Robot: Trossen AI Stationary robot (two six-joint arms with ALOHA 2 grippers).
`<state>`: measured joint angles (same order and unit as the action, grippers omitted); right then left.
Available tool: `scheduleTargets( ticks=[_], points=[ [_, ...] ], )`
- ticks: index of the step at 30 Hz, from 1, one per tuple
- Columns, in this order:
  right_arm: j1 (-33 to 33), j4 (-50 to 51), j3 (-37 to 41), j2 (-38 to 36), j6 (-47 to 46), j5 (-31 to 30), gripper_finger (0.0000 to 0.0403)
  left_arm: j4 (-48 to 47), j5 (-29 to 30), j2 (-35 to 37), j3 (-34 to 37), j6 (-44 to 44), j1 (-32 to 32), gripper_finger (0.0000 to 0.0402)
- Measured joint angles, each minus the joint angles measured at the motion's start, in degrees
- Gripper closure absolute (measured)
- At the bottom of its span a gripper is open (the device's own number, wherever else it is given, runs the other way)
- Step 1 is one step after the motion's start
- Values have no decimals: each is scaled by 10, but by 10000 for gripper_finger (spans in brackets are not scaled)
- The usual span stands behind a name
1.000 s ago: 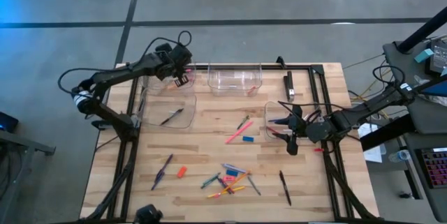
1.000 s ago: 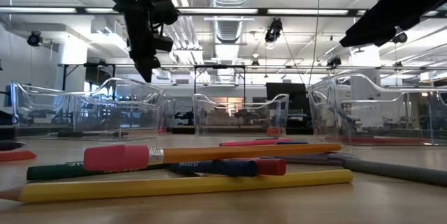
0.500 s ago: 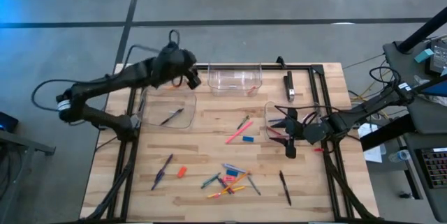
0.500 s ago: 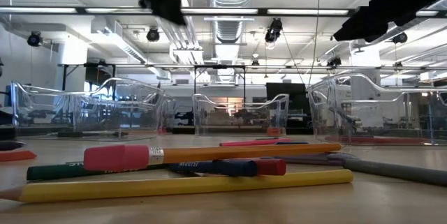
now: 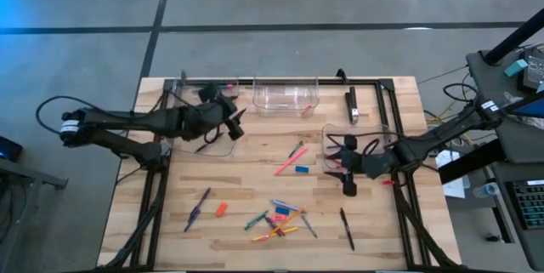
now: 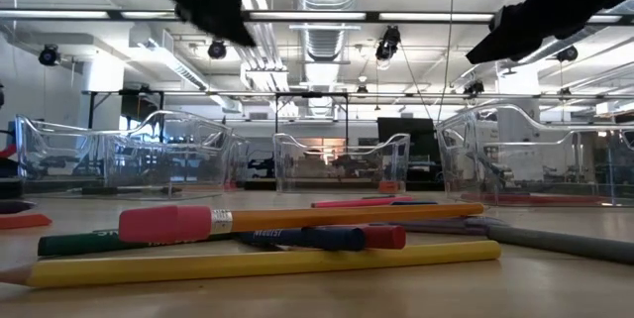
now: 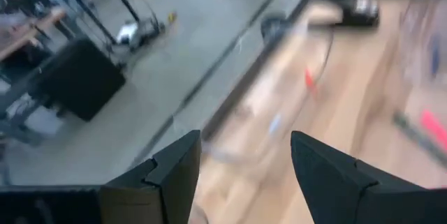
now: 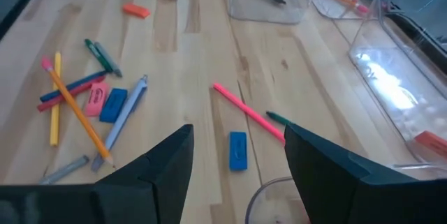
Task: Sort crayons/erasers/pens/pencils in bins
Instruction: Put the green pencil into the top left transparent bin
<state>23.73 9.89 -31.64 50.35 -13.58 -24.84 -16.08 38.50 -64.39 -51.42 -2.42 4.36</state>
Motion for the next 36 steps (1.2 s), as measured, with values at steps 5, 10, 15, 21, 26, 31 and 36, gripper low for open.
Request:
scheduleTargets(
  ticks=[5,10,15,21,26,31,36],
  points=[
    [0,0,0,16,2,0,188,-5,12,-1,77,11,9,196],
    [0,0,0,23,3,0,188,-4,10,5,123,21,36,196],
    [0,0,0,23,3,0,188,21,-24,7,152,13,82,196],
    [0,0,0,23,2,0,188,63,-56,7,177,1,139,196],
    [0,0,0,23,2,0,188,133,-118,-10,200,1,172,196],
    [0,1,0,23,2,0,188,171,-124,-39,201,-12,176,196],
    [0,1,0,23,2,-1,188,196,-125,-60,201,-15,178,203]
  ],
)
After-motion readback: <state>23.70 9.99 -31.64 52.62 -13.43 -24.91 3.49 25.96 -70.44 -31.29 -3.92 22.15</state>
